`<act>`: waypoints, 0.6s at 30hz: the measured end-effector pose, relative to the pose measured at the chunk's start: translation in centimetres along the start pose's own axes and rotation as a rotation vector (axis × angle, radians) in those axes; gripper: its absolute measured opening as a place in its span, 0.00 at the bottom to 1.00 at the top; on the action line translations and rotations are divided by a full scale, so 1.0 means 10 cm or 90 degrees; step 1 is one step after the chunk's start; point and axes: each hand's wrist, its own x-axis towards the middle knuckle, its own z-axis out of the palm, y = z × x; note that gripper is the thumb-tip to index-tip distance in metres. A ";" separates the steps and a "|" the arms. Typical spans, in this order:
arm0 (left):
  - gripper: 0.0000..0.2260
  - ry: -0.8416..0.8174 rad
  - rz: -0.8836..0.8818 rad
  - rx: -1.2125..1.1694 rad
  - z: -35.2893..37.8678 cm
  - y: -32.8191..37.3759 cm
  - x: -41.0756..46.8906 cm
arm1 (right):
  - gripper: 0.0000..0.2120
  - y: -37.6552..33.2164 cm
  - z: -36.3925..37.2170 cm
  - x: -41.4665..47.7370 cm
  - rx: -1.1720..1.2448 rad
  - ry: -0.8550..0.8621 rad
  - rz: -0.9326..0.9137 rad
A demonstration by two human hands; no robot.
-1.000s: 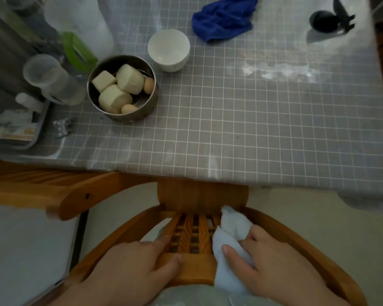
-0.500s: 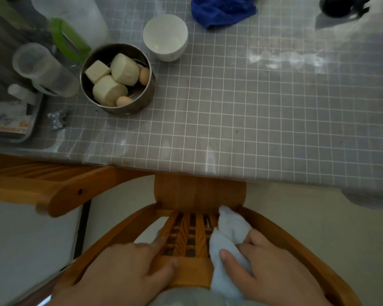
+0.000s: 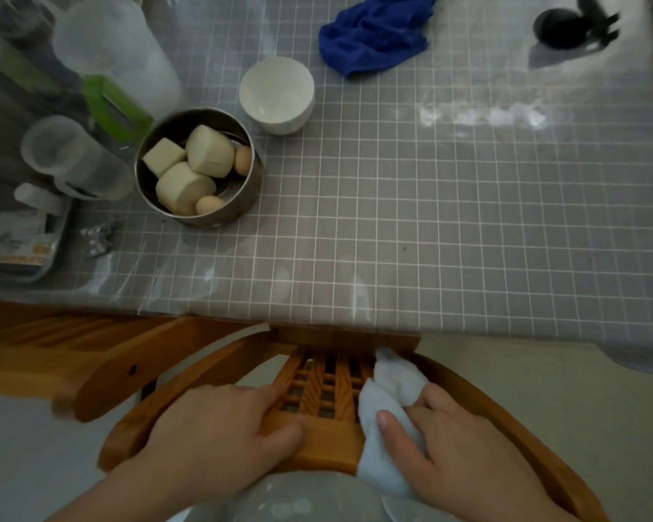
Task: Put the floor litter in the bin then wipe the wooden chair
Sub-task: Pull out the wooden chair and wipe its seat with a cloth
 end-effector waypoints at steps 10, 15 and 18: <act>0.28 0.021 -0.034 -0.006 -0.16 -0.09 0.08 | 0.47 -0.11 -0.07 0.12 -0.070 -0.011 -0.038; 0.28 0.018 -0.037 -0.029 -0.07 -0.03 0.06 | 0.39 -0.04 -0.08 0.09 -0.056 0.028 -0.038; 0.29 0.006 -0.041 -0.054 0.04 0.02 0.03 | 0.27 0.01 -0.10 0.03 -0.050 0.049 -0.049</act>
